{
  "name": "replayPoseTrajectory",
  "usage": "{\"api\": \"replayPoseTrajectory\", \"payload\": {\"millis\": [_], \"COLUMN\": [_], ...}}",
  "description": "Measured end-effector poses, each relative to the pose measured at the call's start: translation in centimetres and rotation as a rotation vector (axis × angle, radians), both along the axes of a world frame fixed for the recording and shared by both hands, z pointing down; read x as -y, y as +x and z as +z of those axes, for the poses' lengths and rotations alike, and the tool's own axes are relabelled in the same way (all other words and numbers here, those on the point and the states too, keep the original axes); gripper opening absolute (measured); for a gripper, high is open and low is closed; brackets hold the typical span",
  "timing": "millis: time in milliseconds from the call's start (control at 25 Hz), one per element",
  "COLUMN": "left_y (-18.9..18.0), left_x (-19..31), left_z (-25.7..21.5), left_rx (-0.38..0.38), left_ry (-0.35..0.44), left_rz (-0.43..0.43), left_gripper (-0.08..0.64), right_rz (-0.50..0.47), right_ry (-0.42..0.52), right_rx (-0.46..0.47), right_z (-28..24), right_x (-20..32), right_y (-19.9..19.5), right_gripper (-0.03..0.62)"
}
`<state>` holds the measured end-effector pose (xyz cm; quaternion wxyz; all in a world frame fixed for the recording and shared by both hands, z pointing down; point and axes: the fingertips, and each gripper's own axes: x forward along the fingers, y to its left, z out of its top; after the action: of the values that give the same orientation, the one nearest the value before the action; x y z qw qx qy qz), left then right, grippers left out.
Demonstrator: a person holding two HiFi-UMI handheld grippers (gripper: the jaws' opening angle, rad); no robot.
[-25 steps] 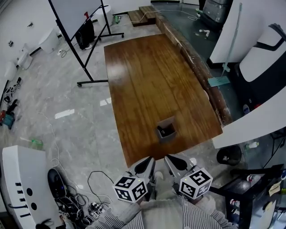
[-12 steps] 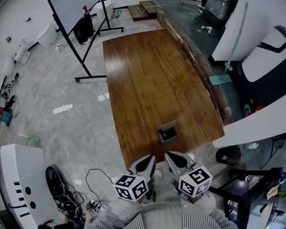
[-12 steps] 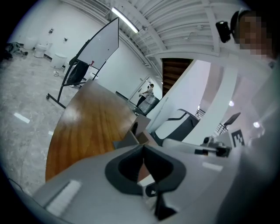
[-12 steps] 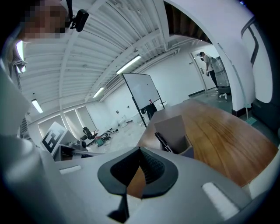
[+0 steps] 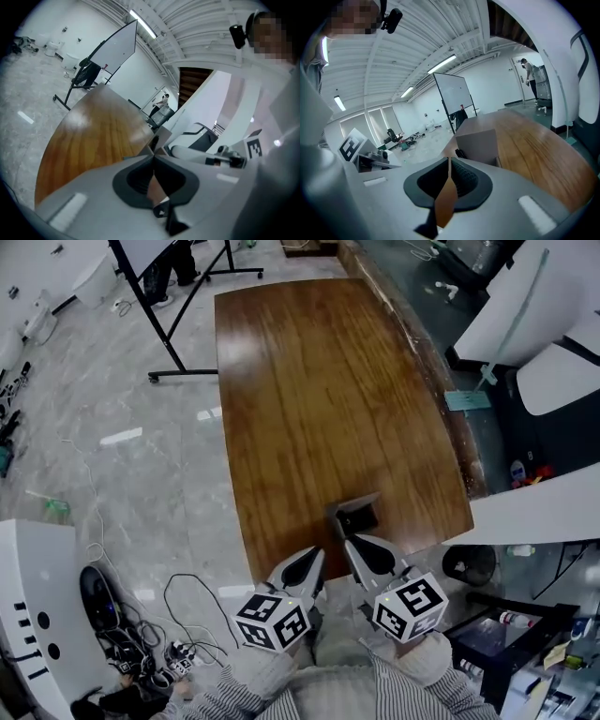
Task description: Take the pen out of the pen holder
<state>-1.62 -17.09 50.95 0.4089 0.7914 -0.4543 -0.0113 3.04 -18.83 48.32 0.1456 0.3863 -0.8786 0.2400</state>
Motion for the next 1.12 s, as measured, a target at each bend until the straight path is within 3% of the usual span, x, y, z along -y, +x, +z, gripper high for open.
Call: {"api": "replayPoseTrajectory", "payload": {"millis": [680, 880, 1120], "left_y": [-0.7, -0.9, -1.1], "left_x": [1.7, 1.5, 1.2], "left_z": [2.7, 3.3, 3.3], "left_rx": [-0.028, -0.030, -0.024], "left_ry": [-0.044, -0.057, -0.060], "left_rz": [-0.011, -0.008, 0.004], "left_gripper": [0.008, 0.008, 0.008], "right_rz": [0.001, 0.020, 0.052], "right_ry": [0.083, 0.095, 0.079], "right_rx": [-0.180, -0.245, -0.224], "right_z": [3.1, 4.0, 4.0], "right_x": [3.6, 3.8, 3.9], "right_y": [-0.8, -0.9, -1.2], "right_gripper": [0.118, 0.120, 0.086]}}
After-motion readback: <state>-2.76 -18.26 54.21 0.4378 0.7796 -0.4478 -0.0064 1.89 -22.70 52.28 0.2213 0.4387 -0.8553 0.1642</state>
